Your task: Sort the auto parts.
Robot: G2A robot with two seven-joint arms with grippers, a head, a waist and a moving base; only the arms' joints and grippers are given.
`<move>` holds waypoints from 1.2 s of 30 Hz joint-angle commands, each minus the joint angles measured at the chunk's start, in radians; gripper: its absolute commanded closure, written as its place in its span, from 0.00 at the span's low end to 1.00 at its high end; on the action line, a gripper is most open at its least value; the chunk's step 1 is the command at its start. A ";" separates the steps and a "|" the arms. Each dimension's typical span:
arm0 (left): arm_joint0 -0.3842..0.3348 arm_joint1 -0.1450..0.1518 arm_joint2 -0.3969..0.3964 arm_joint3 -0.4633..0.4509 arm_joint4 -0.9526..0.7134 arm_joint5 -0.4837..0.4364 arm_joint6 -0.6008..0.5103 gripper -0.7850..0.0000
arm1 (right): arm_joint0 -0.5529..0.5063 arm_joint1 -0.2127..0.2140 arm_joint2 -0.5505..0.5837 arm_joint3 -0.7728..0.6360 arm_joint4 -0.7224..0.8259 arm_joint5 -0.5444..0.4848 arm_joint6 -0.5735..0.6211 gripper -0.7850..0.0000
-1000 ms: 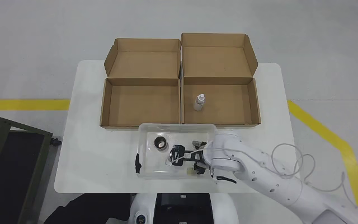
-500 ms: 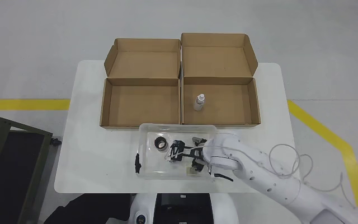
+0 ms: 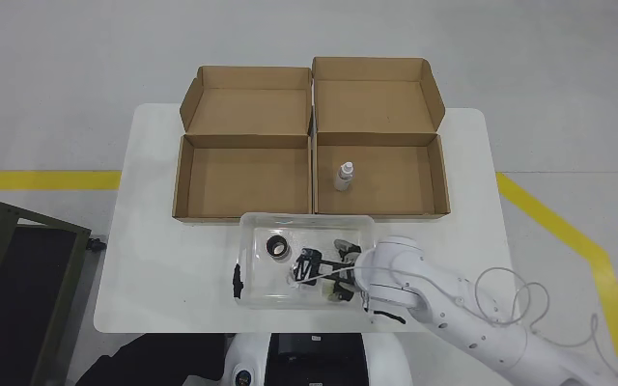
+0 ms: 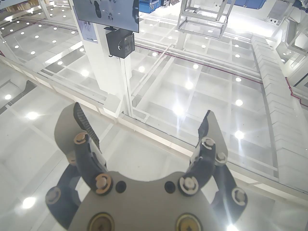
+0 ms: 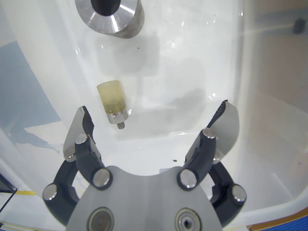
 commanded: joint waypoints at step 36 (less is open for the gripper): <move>0.000 0.000 0.000 0.000 0.000 0.000 0.000 0.00 | -0.078 -0.017 0.019 -0.028 -0.189 0.046 -0.036 0.00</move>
